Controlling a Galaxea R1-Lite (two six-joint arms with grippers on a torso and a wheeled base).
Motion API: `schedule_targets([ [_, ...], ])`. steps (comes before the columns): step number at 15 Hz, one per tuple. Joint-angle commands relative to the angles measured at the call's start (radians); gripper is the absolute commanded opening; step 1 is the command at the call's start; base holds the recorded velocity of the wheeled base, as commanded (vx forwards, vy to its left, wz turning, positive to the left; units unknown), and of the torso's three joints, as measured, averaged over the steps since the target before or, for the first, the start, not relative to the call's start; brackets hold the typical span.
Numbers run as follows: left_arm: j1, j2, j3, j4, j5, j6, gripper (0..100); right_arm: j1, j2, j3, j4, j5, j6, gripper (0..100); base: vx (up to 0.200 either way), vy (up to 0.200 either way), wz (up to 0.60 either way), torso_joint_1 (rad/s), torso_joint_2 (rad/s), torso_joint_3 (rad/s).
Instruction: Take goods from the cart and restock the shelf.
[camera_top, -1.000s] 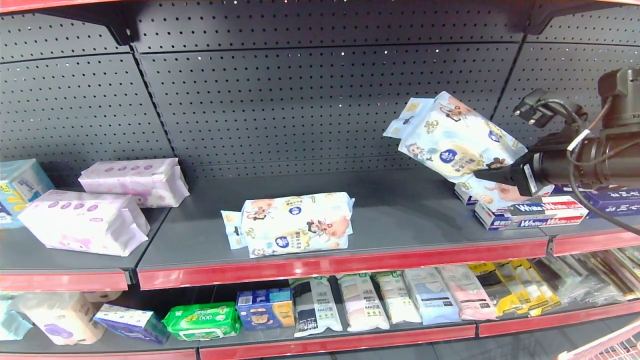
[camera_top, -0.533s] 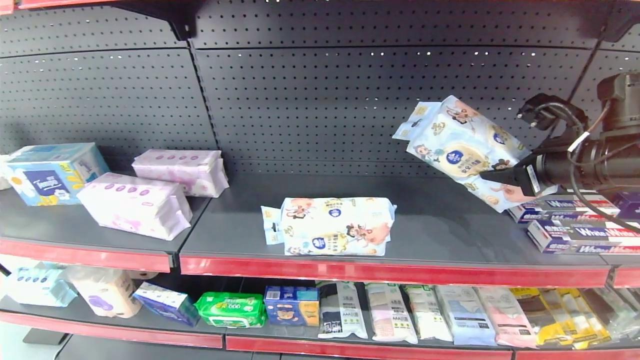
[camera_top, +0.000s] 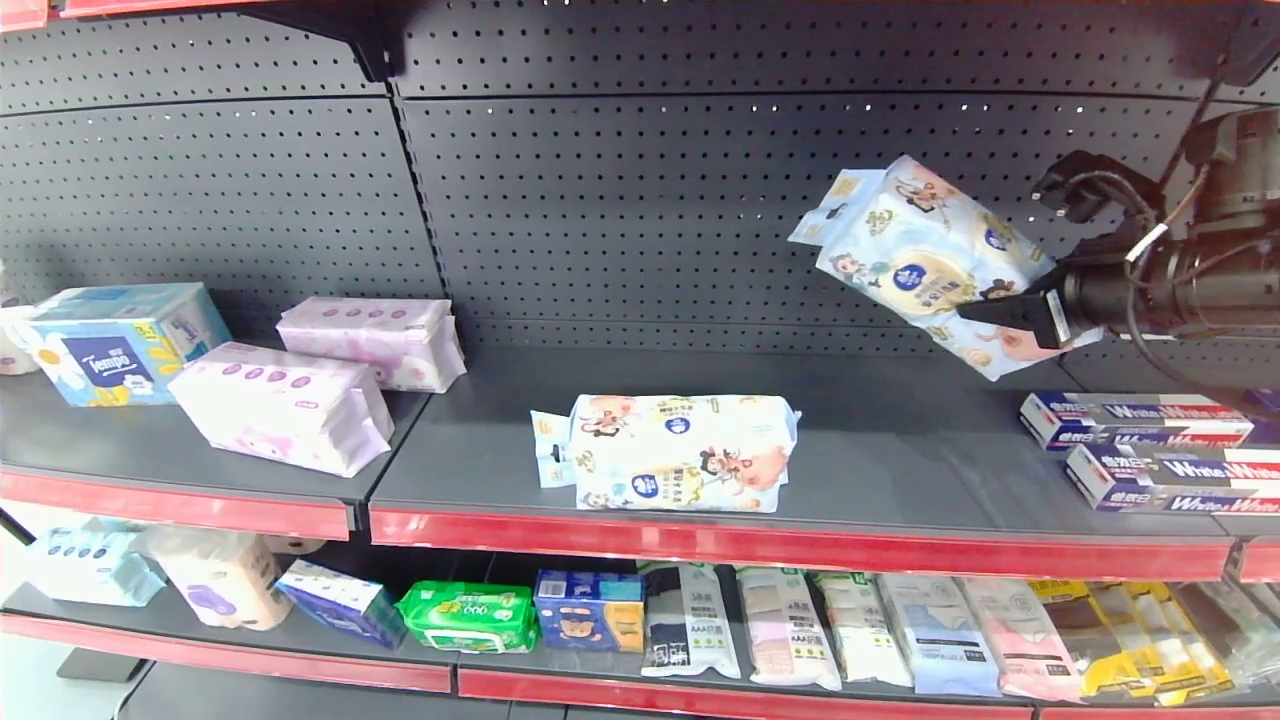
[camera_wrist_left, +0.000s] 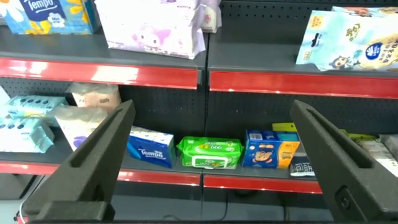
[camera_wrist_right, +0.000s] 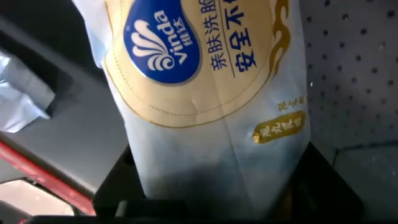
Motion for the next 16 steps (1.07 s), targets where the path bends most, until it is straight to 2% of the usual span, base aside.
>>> schedule_targets([
  [1,0.000,0.001,0.000,0.000,0.000,0.000,100,0.022,0.114,-0.080,0.006,0.071,-0.040,0,0.000,0.000,0.00,0.000,0.00,0.000],
  [5,0.000,0.001,-0.002,0.000,0.000,-0.001,100,0.096,0.190,-0.135,0.008,0.160,-0.124,0,0.000,0.000,0.00,0.000,0.00,0.000],
  [8,0.000,0.001,-0.002,0.000,0.000,0.000,100,0.134,0.218,-0.154,0.017,0.162,-0.133,0,0.000,0.000,0.00,0.000,0.00,0.000],
  [12,0.000,0.001,0.000,0.000,0.000,0.000,100,0.151,0.261,-0.235,0.106,0.162,-0.129,0,0.000,0.000,0.00,0.000,0.00,0.000],
  [13,0.000,0.001,-0.002,0.000,0.000,0.000,100,0.158,0.264,-0.254,0.164,0.160,-0.130,0,0.000,0.000,0.00,0.000,0.00,0.000],
  [16,0.000,0.001,0.000,0.000,0.000,0.000,100,0.181,0.296,-0.277,0.174,0.157,-0.125,0,0.000,0.000,0.00,0.000,0.00,0.000],
])
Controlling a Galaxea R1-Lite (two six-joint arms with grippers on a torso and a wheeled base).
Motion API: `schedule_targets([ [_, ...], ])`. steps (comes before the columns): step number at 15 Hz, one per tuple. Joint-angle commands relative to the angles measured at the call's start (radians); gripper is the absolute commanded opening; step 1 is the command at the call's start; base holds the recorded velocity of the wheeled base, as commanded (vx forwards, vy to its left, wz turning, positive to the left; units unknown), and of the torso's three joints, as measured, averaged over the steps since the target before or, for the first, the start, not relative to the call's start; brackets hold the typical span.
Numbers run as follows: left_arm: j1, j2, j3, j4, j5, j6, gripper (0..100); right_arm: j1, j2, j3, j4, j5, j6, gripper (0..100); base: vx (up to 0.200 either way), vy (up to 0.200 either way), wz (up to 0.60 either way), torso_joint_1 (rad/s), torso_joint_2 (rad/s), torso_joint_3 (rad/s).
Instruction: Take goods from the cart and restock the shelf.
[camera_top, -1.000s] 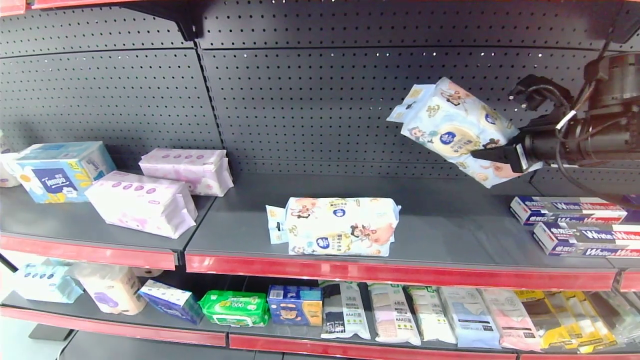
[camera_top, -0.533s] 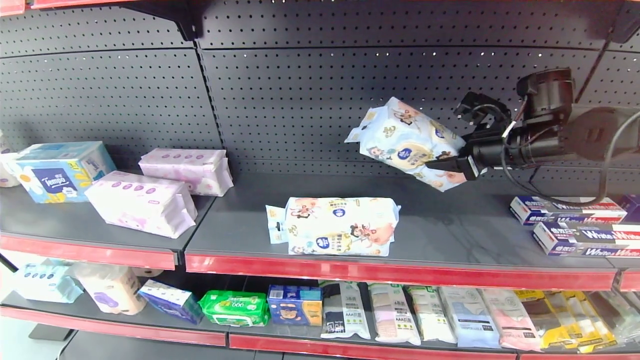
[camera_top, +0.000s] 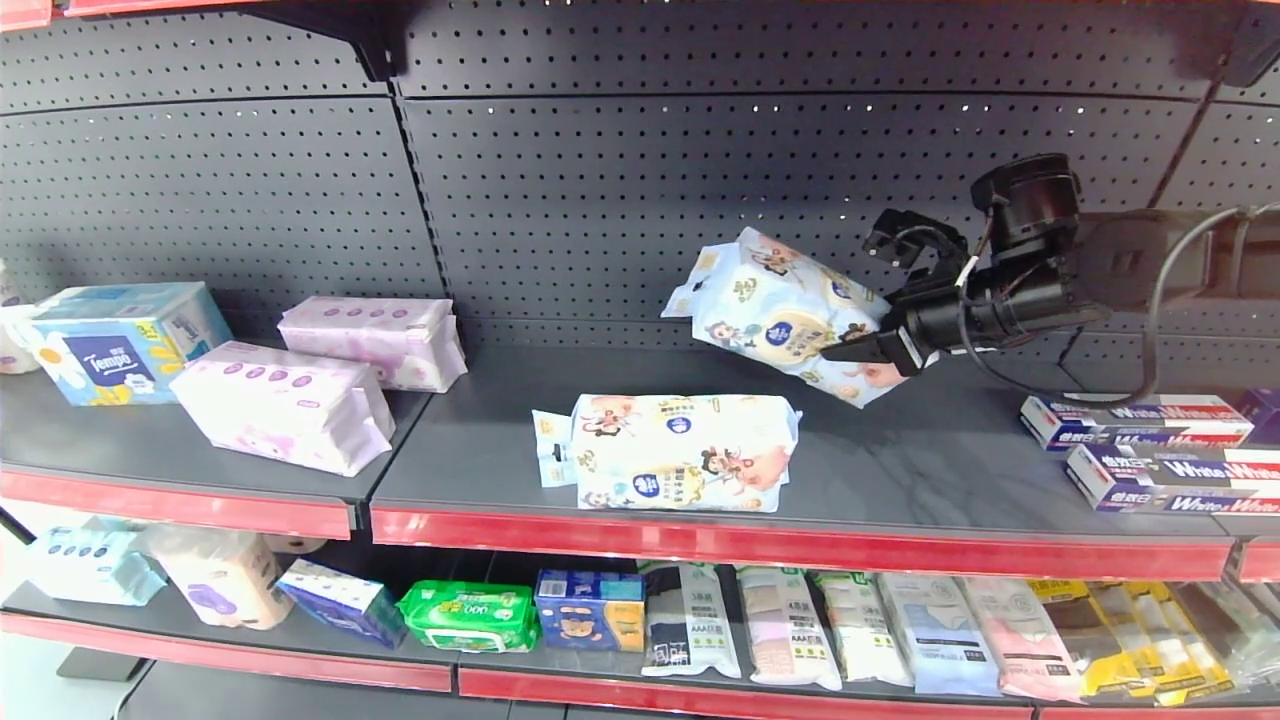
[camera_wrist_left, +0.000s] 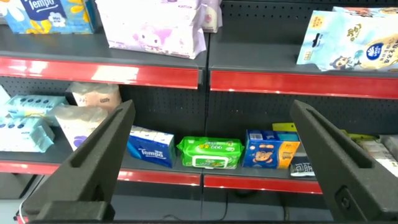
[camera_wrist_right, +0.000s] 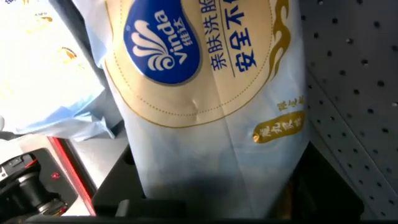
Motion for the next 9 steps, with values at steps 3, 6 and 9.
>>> schedule_targets([
  [3,0.001,0.001,0.001,0.000,0.000,0.000,100,0.024,0.057,-0.052,-0.002,-0.004,0.021,0,0.000,0.000,0.00,0.000,0.00,0.000],
  [6,0.001,0.001,0.001,0.000,0.000,0.000,100,0.030,0.055,-0.031,0.003,-0.008,0.038,0,0.000,0.000,0.00,0.000,0.00,0.000],
  [9,0.001,0.001,-0.001,0.000,0.000,0.000,100,0.049,0.049,-0.026,0.004,-0.008,0.040,0,0.000,0.000,0.00,0.000,0.00,0.000],
])
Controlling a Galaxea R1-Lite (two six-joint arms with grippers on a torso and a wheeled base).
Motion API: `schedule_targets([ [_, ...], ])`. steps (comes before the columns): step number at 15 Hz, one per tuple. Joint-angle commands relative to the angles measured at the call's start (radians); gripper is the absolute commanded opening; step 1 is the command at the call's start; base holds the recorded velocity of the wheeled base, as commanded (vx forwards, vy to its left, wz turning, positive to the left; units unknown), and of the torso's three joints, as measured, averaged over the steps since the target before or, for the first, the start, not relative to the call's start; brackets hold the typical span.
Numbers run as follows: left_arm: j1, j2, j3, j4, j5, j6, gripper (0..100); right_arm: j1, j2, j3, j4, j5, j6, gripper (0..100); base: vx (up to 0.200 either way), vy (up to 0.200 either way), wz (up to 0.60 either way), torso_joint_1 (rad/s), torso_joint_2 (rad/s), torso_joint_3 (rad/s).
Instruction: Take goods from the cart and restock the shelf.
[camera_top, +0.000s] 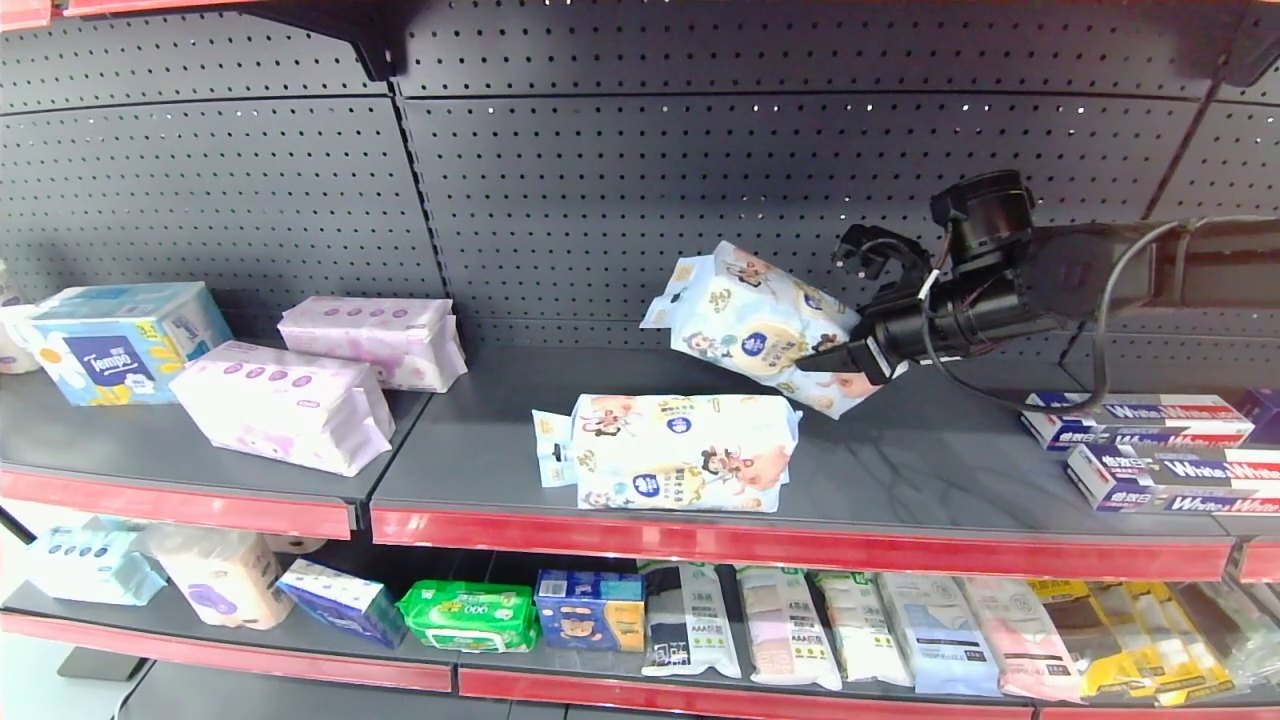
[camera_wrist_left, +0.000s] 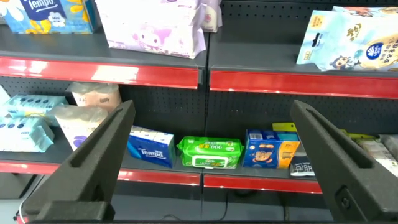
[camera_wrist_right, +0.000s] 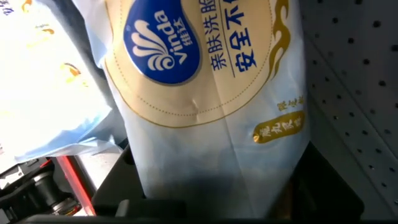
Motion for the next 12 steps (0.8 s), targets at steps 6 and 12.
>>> schedule_targets([
  [6,0.001,0.001,0.000,0.000,0.000,-0.002,100,0.007,-0.024,0.035,0.037,-0.001,0.007,0,0.000,0.000,0.00,0.000,0.00,0.000],
  [12,0.001,0.001,0.000,0.000,0.000,0.000,100,0.014,-0.028,0.044,0.042,0.001,0.024,0,0.000,0.000,0.00,0.000,0.00,0.000],
])
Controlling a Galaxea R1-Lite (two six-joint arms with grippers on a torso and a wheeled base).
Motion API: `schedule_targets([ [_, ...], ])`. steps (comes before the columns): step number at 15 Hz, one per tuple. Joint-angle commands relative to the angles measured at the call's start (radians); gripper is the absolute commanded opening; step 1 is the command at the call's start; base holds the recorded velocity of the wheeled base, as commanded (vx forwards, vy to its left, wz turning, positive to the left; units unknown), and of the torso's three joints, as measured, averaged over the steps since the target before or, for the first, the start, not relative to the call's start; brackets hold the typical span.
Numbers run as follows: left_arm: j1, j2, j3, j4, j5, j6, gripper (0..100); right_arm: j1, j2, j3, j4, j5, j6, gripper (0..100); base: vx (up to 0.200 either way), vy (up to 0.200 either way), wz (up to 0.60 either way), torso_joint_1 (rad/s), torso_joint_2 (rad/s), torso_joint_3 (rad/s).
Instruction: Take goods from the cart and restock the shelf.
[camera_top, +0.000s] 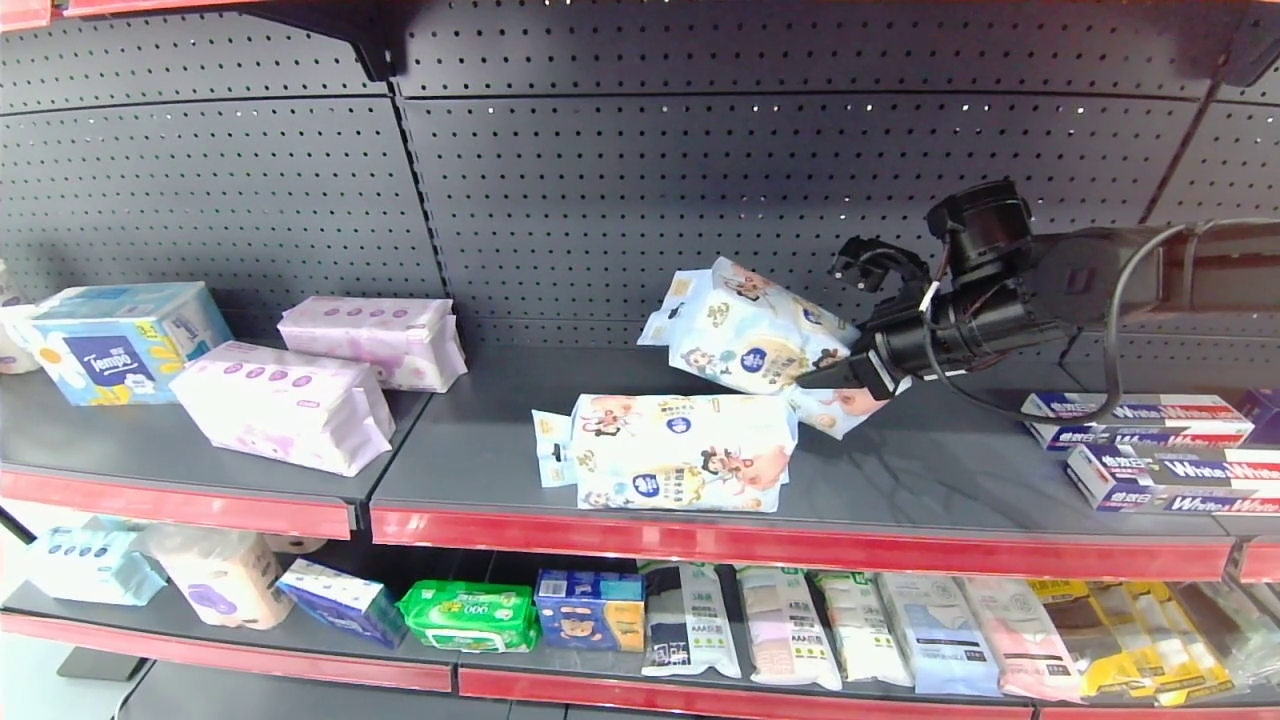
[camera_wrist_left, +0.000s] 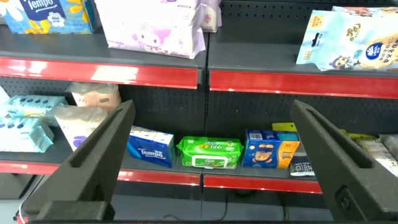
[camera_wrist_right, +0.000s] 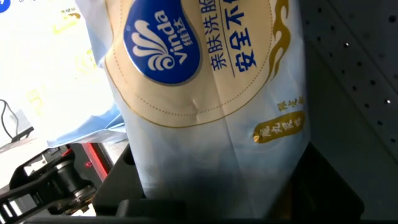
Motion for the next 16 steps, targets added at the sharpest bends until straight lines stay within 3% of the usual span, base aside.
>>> schedule_targets([
  [1,0.001,0.001,0.000,0.000,0.000,0.000,100,0.003,-0.008,0.008,0.000,0.001,0.001,0,0.000,0.000,0.00,0.000,0.00,0.000],
  [16,0.001,0.001,0.000,0.000,0.000,0.000,100,0.025,-0.013,0.048,-0.003,-0.002,0.021,0,0.000,0.000,0.00,0.000,0.00,0.000],
])
